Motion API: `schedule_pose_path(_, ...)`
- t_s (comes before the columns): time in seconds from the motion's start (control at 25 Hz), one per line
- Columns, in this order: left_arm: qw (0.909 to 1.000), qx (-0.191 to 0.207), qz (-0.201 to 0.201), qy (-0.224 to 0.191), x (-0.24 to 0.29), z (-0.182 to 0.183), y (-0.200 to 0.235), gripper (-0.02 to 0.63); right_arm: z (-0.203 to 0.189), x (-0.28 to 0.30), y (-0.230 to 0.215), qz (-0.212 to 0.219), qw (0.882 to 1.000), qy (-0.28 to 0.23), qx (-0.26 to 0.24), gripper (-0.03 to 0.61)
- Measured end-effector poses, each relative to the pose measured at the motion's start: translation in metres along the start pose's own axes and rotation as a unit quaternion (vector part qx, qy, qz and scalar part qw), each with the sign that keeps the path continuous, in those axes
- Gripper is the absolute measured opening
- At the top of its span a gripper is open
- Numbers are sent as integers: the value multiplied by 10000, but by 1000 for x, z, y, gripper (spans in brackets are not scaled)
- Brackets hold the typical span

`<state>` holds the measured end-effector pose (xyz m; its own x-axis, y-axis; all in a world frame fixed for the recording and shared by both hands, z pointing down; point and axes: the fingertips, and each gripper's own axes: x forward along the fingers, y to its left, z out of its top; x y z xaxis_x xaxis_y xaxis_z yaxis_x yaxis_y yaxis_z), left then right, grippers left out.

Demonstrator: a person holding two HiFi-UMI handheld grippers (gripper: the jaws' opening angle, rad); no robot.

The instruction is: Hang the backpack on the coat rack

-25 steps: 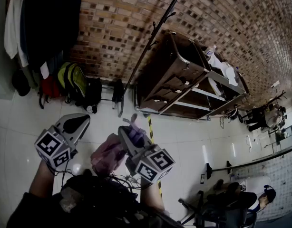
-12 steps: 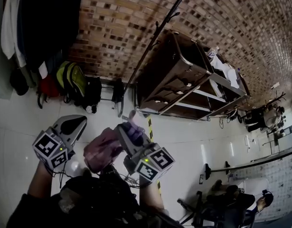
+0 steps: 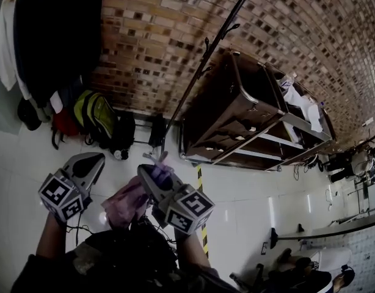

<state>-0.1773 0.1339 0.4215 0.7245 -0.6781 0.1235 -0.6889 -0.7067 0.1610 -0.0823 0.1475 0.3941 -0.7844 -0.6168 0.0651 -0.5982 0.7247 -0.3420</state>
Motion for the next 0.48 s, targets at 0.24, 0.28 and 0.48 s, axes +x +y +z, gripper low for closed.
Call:
schedule_pose_path(0.24, 9996, -31, 272, -96, 74, 18, 23, 39, 38, 12, -72, 240, 9996, -25, -127, 9)
schedule_pose_path(0.28, 9995, -34, 294, -116, 86, 22, 24, 38, 45, 14, -83, 267, 9995, -21, -154, 9)
schedule_pose_path(0.48, 9989, -14, 443, -147, 138, 34, 35, 40, 72, 21, -140, 316, 9989, 44, -346, 9)
